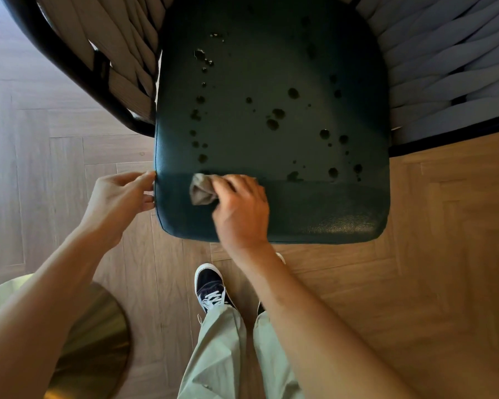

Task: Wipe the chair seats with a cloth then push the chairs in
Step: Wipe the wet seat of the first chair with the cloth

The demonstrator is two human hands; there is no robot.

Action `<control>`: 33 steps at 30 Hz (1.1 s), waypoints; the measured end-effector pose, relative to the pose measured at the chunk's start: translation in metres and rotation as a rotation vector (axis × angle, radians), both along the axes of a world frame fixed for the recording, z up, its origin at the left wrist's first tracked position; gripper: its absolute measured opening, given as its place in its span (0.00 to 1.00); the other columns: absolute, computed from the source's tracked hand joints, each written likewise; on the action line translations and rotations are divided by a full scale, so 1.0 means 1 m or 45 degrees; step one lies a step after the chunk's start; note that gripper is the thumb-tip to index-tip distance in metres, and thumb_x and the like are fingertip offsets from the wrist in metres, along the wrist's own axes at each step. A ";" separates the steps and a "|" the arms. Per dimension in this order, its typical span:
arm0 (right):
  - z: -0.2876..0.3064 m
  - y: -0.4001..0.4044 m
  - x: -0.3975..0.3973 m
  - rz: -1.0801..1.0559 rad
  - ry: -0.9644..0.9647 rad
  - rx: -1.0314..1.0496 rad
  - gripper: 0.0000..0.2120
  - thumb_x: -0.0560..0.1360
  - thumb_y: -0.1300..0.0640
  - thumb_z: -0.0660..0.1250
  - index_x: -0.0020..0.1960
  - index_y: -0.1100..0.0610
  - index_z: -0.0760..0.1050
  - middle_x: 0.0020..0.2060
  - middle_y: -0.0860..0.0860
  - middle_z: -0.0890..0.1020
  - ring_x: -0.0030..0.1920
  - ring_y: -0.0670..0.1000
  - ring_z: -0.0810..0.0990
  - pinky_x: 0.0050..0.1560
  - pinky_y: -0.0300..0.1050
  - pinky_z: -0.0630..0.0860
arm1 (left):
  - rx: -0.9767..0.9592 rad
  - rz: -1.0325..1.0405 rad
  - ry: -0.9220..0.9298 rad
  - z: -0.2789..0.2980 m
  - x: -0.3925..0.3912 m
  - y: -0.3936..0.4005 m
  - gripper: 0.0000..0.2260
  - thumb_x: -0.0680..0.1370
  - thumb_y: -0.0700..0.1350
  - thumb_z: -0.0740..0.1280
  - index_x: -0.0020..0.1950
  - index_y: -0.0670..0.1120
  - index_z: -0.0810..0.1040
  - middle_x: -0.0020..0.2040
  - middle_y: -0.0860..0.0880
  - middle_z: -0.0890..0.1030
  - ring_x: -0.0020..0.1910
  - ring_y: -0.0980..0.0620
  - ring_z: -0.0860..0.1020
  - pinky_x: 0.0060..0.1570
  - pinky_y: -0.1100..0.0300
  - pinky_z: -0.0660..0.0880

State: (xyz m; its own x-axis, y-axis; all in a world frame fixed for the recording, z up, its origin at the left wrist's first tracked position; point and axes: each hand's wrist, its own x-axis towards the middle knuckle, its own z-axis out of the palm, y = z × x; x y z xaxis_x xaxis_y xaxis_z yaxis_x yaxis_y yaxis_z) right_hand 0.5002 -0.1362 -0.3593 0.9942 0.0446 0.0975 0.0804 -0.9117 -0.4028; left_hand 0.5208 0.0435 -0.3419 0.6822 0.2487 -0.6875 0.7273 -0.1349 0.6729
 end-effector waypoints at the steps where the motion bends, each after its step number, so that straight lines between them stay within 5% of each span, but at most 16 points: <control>1: -0.001 -0.018 -0.001 -0.012 -0.012 -0.032 0.17 0.66 0.61 0.59 0.49 0.54 0.82 0.43 0.50 0.83 0.45 0.57 0.79 0.45 0.49 0.74 | 0.029 -0.004 -0.011 0.000 -0.001 -0.002 0.13 0.78 0.50 0.66 0.59 0.45 0.81 0.53 0.49 0.82 0.49 0.48 0.82 0.53 0.53 0.79; 10: 0.007 -0.187 -0.005 -0.218 0.029 -0.299 0.16 0.66 0.60 0.54 0.44 0.61 0.79 0.42 0.57 0.82 0.42 0.61 0.79 0.40 0.49 0.76 | 0.219 -0.039 -0.054 0.006 -0.003 -0.016 0.16 0.75 0.48 0.71 0.61 0.46 0.80 0.54 0.50 0.82 0.52 0.50 0.80 0.51 0.59 0.76; 17: 0.008 -0.255 -0.003 -0.462 0.150 -0.348 0.12 0.65 0.73 0.67 0.48 0.65 0.78 0.50 0.62 0.79 0.47 0.63 0.78 0.43 0.48 0.74 | 0.304 -0.030 -0.040 0.003 0.001 -0.012 0.17 0.74 0.48 0.73 0.62 0.51 0.78 0.52 0.51 0.82 0.50 0.50 0.81 0.36 0.59 0.76; 23: 0.001 -0.228 -0.002 -0.522 0.083 -0.197 0.15 0.67 0.72 0.67 0.51 0.62 0.79 0.49 0.59 0.80 0.50 0.61 0.77 0.51 0.53 0.75 | 0.343 -0.085 -0.061 0.004 0.001 -0.014 0.18 0.75 0.46 0.71 0.65 0.52 0.78 0.55 0.49 0.82 0.50 0.50 0.80 0.45 0.52 0.79; 27: 0.004 -0.185 0.003 -0.389 0.046 -0.125 0.14 0.68 0.70 0.67 0.51 0.60 0.80 0.49 0.56 0.82 0.51 0.58 0.77 0.52 0.44 0.71 | 0.323 -0.079 -0.042 0.004 0.000 -0.015 0.17 0.75 0.46 0.71 0.65 0.52 0.78 0.57 0.48 0.82 0.51 0.50 0.80 0.51 0.48 0.80; 33: -0.002 -0.079 0.007 -0.121 -0.062 0.123 0.18 0.65 0.63 0.58 0.49 0.57 0.82 0.44 0.53 0.82 0.46 0.56 0.79 0.49 0.55 0.76 | 0.274 -0.076 -0.028 -0.001 0.000 -0.010 0.17 0.75 0.46 0.71 0.64 0.52 0.79 0.55 0.49 0.82 0.52 0.50 0.81 0.49 0.50 0.79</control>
